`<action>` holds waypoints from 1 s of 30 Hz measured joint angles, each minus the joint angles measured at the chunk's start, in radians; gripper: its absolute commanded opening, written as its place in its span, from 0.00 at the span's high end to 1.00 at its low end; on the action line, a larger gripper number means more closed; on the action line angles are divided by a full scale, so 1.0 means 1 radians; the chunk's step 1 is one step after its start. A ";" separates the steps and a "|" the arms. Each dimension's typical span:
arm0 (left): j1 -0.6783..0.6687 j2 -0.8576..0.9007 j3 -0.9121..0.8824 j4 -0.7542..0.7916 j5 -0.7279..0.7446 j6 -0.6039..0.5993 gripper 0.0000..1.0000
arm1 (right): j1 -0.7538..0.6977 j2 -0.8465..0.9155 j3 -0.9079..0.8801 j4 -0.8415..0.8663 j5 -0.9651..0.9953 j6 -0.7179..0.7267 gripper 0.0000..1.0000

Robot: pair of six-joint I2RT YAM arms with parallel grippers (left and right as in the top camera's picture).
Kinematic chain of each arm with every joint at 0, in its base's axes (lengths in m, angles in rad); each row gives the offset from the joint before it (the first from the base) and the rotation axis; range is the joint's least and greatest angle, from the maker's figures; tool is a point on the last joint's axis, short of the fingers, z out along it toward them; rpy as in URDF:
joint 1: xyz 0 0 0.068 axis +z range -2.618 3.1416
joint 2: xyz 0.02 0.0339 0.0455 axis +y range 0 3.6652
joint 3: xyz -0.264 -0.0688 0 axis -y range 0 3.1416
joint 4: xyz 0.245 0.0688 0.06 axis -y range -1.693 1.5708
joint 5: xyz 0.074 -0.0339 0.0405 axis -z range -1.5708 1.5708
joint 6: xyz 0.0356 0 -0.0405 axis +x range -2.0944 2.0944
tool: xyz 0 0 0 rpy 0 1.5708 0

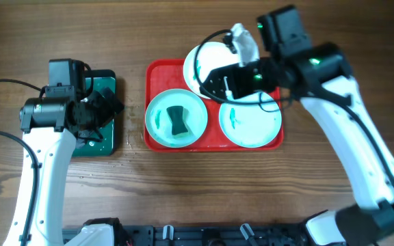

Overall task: Clean dirty plates on tray and stack at the side
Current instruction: 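Reach the right gripper to the front-right plate and grip its rim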

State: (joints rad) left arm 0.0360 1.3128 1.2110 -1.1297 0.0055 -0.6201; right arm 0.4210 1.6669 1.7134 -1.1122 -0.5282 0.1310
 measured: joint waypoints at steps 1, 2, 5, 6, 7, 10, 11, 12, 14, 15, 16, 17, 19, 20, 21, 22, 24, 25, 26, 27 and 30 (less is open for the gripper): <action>0.000 0.000 0.000 0.000 0.000 0.000 0.00 | 0.000 0.034 0.000 0.009 0.005 0.003 0.46; 0.000 0.000 0.000 0.000 0.000 0.000 0.00 | 0.000 0.073 0.000 0.019 0.014 0.014 0.47; 0.000 0.000 0.000 0.000 0.000 0.000 0.00 | 0.000 0.176 0.000 0.042 0.035 0.042 0.49; 0.000 0.000 0.000 0.000 0.000 0.000 0.00 | 0.000 0.214 0.000 0.053 0.040 0.052 0.52; 0.000 0.000 0.000 0.000 0.000 0.000 0.00 | 0.000 0.254 0.000 0.066 0.042 0.059 0.59; 0.000 0.000 0.000 0.000 0.000 0.000 0.00 | 0.000 0.356 0.000 0.090 0.048 0.072 0.67; 0.000 0.000 0.000 0.000 0.000 0.000 0.00 | 0.000 0.385 0.000 0.097 0.051 0.074 0.66; 0.000 0.000 0.000 0.000 0.000 0.000 0.00 | 0.000 0.412 0.000 0.100 0.055 0.074 0.65; 0.000 0.000 0.000 0.000 0.000 0.000 0.00 | 0.000 0.452 -0.001 0.105 0.070 0.074 0.65; 0.000 0.000 0.000 0.000 0.000 0.000 0.00 | 0.000 0.459 -0.001 0.104 0.084 0.074 0.65; 0.000 0.000 0.000 0.000 0.000 0.000 0.00 | 0.000 0.465 -0.001 0.104 0.094 0.074 0.65; 0.000 0.000 0.000 0.000 0.000 0.000 0.00 | 0.000 0.470 -0.001 0.105 0.101 0.074 0.65; 0.000 0.000 0.000 0.000 0.000 0.000 0.00 | 0.002 0.481 -0.001 0.109 0.116 0.074 0.65; 0.000 0.000 0.000 0.000 0.000 0.000 0.00 | 0.003 0.483 -0.001 0.111 0.119 0.074 0.65; 0.000 0.000 0.000 0.000 0.000 0.000 0.00 | 0.006 0.485 -0.001 0.112 0.123 0.074 0.65; 0.000 0.000 0.000 0.000 0.000 0.000 0.00 | 0.009 0.486 -0.001 0.112 0.127 0.074 0.65; 0.000 0.000 0.000 0.000 0.000 0.000 0.00 | 0.017 0.488 -0.001 0.114 0.133 0.074 0.65; 0.000 0.000 0.000 0.000 0.000 0.000 0.00 | 0.022 0.489 -0.002 0.120 0.136 0.074 0.65; 0.000 0.000 0.000 0.000 0.000 0.000 0.00 | 0.028 0.489 -0.004 0.129 0.138 0.074 0.66; 0.000 0.000 0.000 0.000 0.000 0.000 0.00 | 0.033 0.489 -0.008 0.137 0.140 0.074 0.66; 0.000 0.000 0.000 0.000 0.000 0.000 0.00 | 0.048 0.489 -0.025 0.160 0.161 0.075 0.66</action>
State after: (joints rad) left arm 0.0360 1.3128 1.2110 -1.1297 0.0055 -0.6201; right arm 0.4686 2.1559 1.6882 -0.9520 -0.3676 0.2058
